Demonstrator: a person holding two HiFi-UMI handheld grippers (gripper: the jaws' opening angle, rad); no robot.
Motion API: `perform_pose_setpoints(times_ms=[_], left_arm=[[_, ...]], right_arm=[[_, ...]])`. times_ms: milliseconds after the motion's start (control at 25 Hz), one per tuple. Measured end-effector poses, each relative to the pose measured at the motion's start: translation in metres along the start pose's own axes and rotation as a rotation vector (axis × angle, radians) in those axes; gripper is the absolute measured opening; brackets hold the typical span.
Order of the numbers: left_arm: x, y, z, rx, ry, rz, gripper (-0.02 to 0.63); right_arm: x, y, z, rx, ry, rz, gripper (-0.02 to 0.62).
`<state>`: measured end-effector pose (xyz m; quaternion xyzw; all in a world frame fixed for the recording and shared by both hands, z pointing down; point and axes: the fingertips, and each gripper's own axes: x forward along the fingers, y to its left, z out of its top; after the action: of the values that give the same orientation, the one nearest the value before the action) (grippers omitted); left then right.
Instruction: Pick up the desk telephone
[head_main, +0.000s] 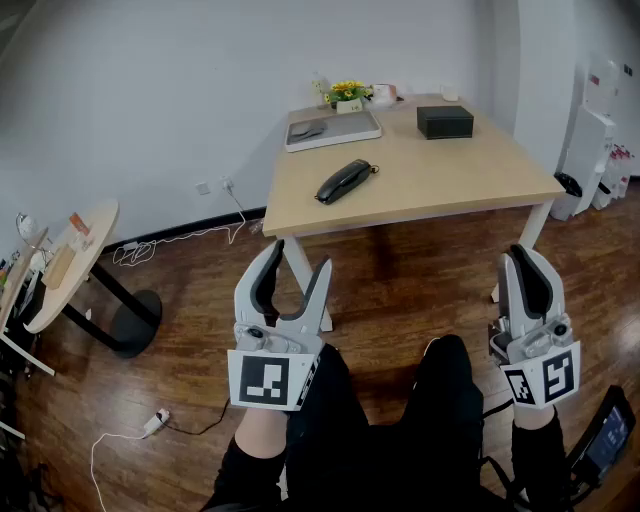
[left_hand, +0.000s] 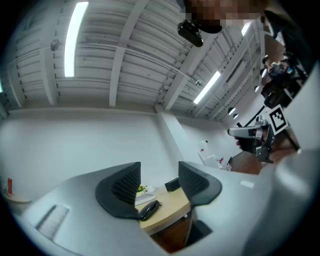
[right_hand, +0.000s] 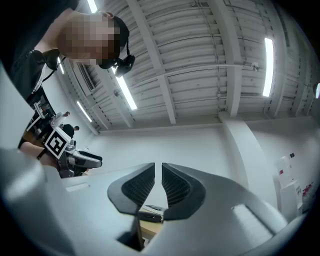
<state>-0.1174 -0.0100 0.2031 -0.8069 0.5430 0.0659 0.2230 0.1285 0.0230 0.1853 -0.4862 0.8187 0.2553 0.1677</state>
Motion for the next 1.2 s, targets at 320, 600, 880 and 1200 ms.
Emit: perform_pose_setpoints(times_ms=[320, 600, 880, 1200], left_arm=[[0.089, 0.021, -0.072, -0.022, 0.087, -0.075, 0.267], [0.169, 0.046, -0.128, -0.02, 0.152, -0.115, 0.291], [0.256, 0.061, -0.24, -0.046, 0.445, -0.277, 0.318], [0.307, 0.067, -0.339, 0.051, 0.908, -0.525, 0.331]], right_arm=[[0.071, -0.041, -0.073, 0.029, 0.015, 0.011, 0.052], [0.125, -0.075, -0.12, 0.032, 0.019, 0.009, 0.052], [0.157, -0.104, -0.175, 0.073, 0.081, -0.008, 0.052], [0.152, -0.131, -0.225, 0.177, 0.163, -0.051, 0.048]])
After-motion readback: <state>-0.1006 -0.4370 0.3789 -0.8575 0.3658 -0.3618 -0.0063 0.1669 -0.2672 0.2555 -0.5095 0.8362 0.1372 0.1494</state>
